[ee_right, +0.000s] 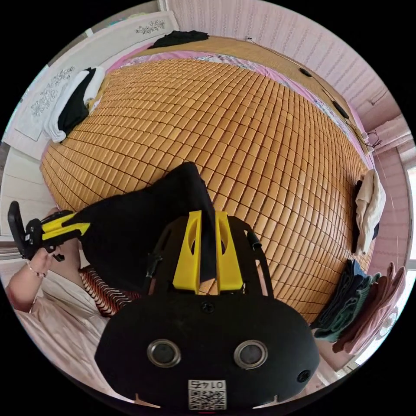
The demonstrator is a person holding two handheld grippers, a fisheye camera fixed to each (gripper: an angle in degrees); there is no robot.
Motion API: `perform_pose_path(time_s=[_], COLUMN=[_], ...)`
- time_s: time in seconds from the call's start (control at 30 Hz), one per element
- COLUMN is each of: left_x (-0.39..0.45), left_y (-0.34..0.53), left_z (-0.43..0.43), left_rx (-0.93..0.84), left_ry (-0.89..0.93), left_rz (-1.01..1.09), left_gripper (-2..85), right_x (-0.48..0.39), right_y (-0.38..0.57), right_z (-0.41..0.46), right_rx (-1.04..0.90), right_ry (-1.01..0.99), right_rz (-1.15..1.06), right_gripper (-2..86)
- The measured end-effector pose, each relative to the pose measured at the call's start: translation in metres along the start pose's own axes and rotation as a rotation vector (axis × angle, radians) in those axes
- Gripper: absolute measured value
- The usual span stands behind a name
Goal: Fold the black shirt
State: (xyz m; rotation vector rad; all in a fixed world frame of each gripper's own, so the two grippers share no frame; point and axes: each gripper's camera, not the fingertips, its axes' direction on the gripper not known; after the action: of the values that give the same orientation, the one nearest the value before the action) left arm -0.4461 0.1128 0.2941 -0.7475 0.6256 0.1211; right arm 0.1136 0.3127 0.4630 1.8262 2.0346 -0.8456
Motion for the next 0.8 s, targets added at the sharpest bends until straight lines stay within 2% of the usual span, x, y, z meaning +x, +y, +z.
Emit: perform_pose_path(time_s=[0.13,0.23,0.4,0.5,0.6,0.7,0.8], left_x=[-0.012,-0.012,-0.014,-0.019,-0.017,-0.014,-0.007], left_y=[-0.002,-0.001,0.007,0.011,0.007,0.000,-0.003], left_z=[0.018,0.012,-0.006,-0.013,-0.009,0.006,0.018], left_rx=[-0.077,-0.034,-0.010,0.030,0.035,0.001,-0.028], left_ry=[-0.041,-0.057,-0.125,-0.064,-0.026,0.017,-0.044], left_rz=[-0.035,-0.037,-0.056,-0.086,-0.081,-0.071,-0.052], left_gripper=[5.2,5.6,7.1,13.9,15.5,13.1,10.1], right_x=[0.007,0.010,0.001,-0.007,-0.014,-0.015,-0.009], right_y=[0.003,-0.002,-0.012,-0.023,-0.039,-0.053,-0.060], right_z=[0.015,-0.004,-0.037,-0.036,-0.020,-0.001,0.017], right_rx=[-0.078,-0.013,0.140,0.161,0.098,0.022,-0.047], right_ry=[0.013,-0.026,0.036,0.001,-0.046,-0.060,-0.075], right_rz=[0.021,0.068,-0.014,-0.120,-0.173,-0.169,-0.107], right_gripper=[5.2,4.6,3.1,5.4,10.9,13.5,14.1])
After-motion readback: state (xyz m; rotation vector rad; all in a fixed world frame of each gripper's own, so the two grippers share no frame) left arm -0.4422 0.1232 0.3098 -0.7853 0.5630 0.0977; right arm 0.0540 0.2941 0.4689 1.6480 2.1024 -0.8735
